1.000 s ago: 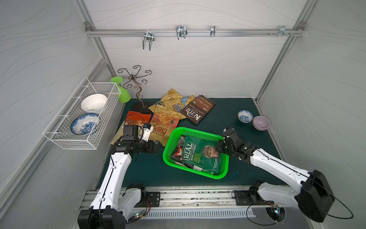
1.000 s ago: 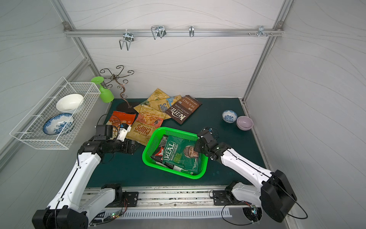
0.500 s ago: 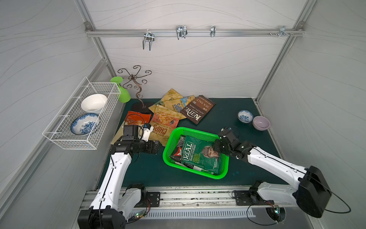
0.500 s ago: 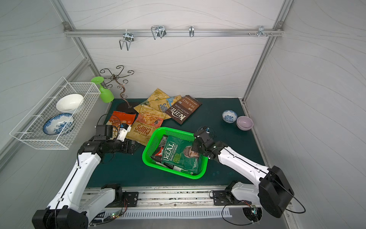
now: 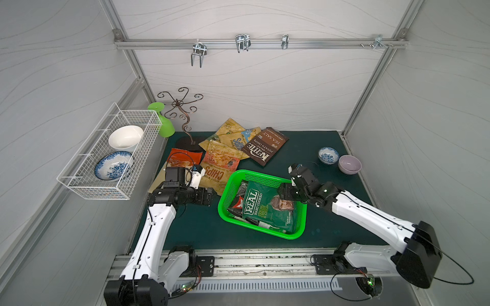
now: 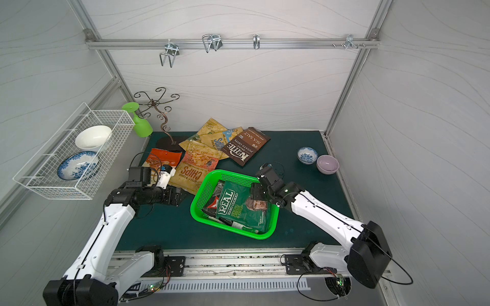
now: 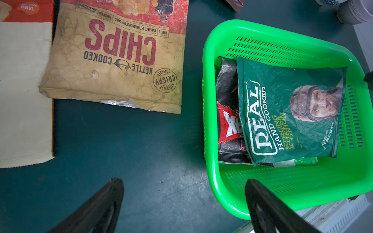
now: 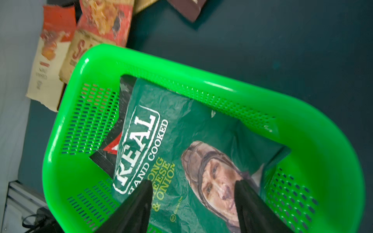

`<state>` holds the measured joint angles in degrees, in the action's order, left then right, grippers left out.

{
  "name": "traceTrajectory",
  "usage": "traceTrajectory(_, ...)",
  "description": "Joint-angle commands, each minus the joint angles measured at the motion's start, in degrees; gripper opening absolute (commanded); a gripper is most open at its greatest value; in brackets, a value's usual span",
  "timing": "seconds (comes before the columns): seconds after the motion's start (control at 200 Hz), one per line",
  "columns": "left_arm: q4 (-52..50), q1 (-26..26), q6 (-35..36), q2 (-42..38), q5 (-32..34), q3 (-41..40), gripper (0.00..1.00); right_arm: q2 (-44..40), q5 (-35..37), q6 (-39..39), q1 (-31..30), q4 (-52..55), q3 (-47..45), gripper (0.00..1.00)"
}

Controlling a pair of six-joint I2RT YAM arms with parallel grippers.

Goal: Put the potato chips into the basket
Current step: Place the potato chip in the basket.

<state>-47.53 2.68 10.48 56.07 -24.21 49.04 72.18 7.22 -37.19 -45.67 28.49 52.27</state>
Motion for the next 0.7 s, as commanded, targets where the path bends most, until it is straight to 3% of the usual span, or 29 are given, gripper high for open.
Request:
traceTrajectory(0.0,1.43,0.05,0.51,-0.16,-0.49,0.36,0.98,3.33,-1.34,2.29,-0.47,1.72,1.01,0.68)
traceTrajectory(0.49,1.39,0.05,0.51,-0.09,-0.28,0.36,0.98,12.56,1.27,1.58,1.24,-0.7,-1.88,0.74)
traceTrajectory(0.695,1.55,0.05,0.51,-0.35,-0.16,0.34,0.98,10.48,0.29,3.38,0.91,-0.36,-0.55,0.74)
